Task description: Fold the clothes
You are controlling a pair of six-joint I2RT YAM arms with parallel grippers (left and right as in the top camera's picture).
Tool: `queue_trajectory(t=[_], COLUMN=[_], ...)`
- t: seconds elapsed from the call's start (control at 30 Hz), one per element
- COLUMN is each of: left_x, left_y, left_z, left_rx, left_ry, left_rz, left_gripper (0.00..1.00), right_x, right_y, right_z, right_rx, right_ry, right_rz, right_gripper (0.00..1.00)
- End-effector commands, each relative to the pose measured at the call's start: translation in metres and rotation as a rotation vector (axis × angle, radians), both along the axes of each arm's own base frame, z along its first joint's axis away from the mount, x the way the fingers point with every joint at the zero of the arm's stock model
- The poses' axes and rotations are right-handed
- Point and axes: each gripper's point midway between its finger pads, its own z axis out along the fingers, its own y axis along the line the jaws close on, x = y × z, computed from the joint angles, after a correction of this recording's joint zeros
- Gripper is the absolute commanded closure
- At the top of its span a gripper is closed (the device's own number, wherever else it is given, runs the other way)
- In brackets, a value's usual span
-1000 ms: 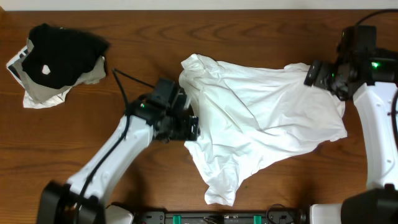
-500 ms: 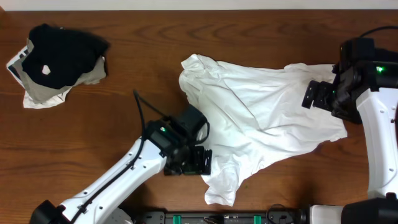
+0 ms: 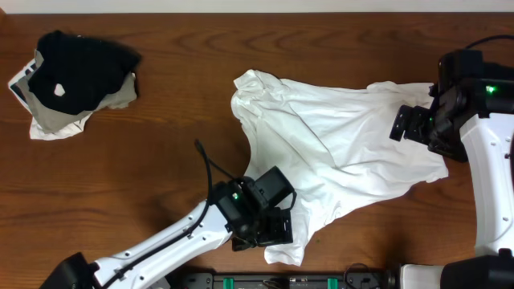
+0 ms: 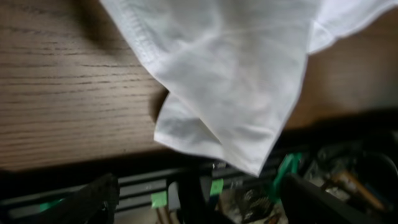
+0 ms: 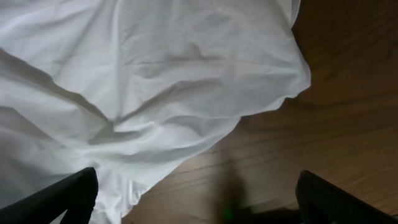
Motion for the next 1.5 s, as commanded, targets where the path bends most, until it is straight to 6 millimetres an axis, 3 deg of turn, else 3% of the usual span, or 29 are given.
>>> queue_trajectory(t=[0.0,0.13,0.4,0.67,1.13,1.17,1.33,1.47], left_x=[-0.004,-0.002,0.009,-0.002,-0.006,-0.006,-0.006,-0.004], left_y=[0.012,0.009,0.003,-0.008,-0.028,-0.028,-0.028,-0.027], left_z=[-0.02,-0.037,-0.045,-0.058,-0.068,-0.068,-0.068,-0.069], left_rx=[0.064,0.024,0.001,-0.006,-0.046,-0.045,-0.044,-0.044], left_ry=[0.032,0.009,-0.027,0.071,0.069,0.069,0.067,0.053], left_rz=[0.119,0.131,0.184,0.18,0.137,0.137,0.137,0.124], left_gripper=[0.15,0.16,0.16,0.16,0.18,0.21,0.63,0.76], right_x=[0.001,0.003,0.005,0.006,0.004,0.003,-0.012,-0.024], right_y=[0.002,0.002,0.001,0.001,0.001,0.001,-0.004,-0.027], right_z=[0.007,0.007,0.008,0.008,0.007,0.007,0.004,-0.001], right_rx=[0.005,0.005,0.004,0.004,0.003,0.004,-0.011,-0.085], right_ry=[-0.024,-0.032,-0.043,-0.044,-0.038,-0.034,0.028,0.066], right_rz=[-0.017,-0.017,-0.017,-0.017,-0.018,-0.018,-0.042,-0.157], right_gripper=[0.01,0.01,0.01,0.01,0.01,0.01,0.01,0.01])
